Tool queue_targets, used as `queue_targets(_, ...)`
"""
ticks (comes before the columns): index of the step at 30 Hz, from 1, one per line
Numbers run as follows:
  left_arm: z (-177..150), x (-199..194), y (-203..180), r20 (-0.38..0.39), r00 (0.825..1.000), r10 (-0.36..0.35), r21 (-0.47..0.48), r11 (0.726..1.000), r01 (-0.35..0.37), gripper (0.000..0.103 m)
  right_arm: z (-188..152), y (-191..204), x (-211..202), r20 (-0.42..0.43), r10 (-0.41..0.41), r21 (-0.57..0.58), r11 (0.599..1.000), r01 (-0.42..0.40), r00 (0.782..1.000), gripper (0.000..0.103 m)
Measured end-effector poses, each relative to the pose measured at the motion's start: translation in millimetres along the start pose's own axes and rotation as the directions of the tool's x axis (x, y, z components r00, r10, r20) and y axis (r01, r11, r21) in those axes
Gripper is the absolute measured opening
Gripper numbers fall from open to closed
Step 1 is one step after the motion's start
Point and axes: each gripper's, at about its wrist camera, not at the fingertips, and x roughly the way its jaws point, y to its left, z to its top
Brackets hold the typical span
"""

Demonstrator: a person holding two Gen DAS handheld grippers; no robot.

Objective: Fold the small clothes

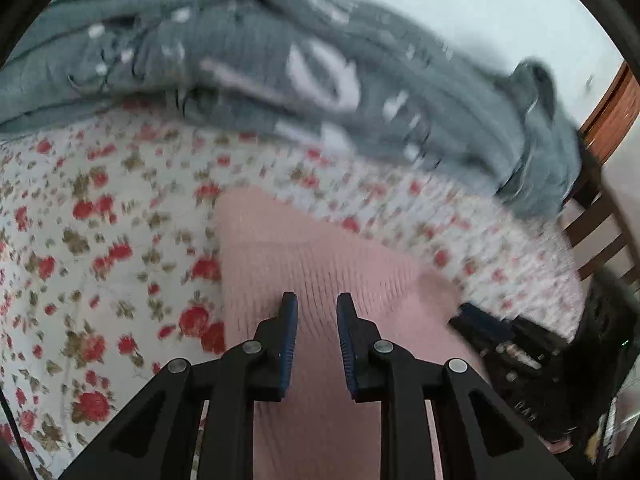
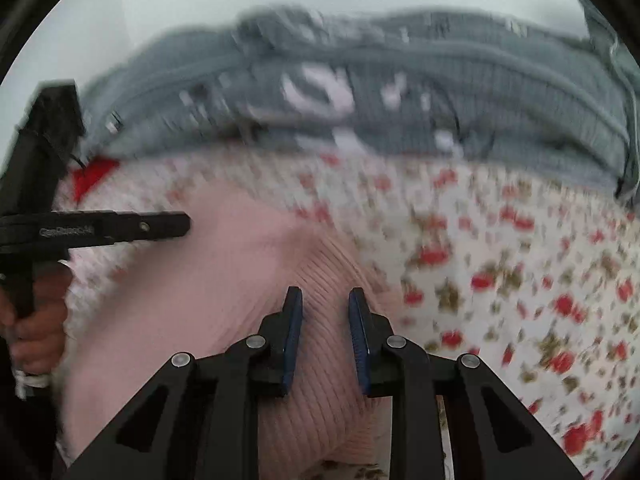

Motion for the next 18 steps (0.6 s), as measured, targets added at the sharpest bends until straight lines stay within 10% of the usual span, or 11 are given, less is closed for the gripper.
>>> queue_targets(3, -6.3, -1.8, -0.9, 0.013, 1.0, 0.012, -0.007, 1.0, -0.012, 0.021, 4.2, -5.3, -6.6, 0.005, 0.009, 0.023, 1.0, -0.009, 1.0, 0.024)
queue_targets(9, -17.6, -42.3, -9.2, 0.03, 0.999, -0.012, -0.035, 0.999, 0.013, 0.057, 3.3, 1.3, -46.7, 0.016, -0.03, 0.024, 0.999, 0.029, 0.999, 0.031)
queue_targets(18, -72.0, -103.3, -39.6, 0.03, 0.999, 0.016, -0.029, 0.999, -0.015, 0.061, -24.8, 21.1, -125.7, 0.019, -0.043, 0.061, 0.997, 0.042, 0.999, 0.055)
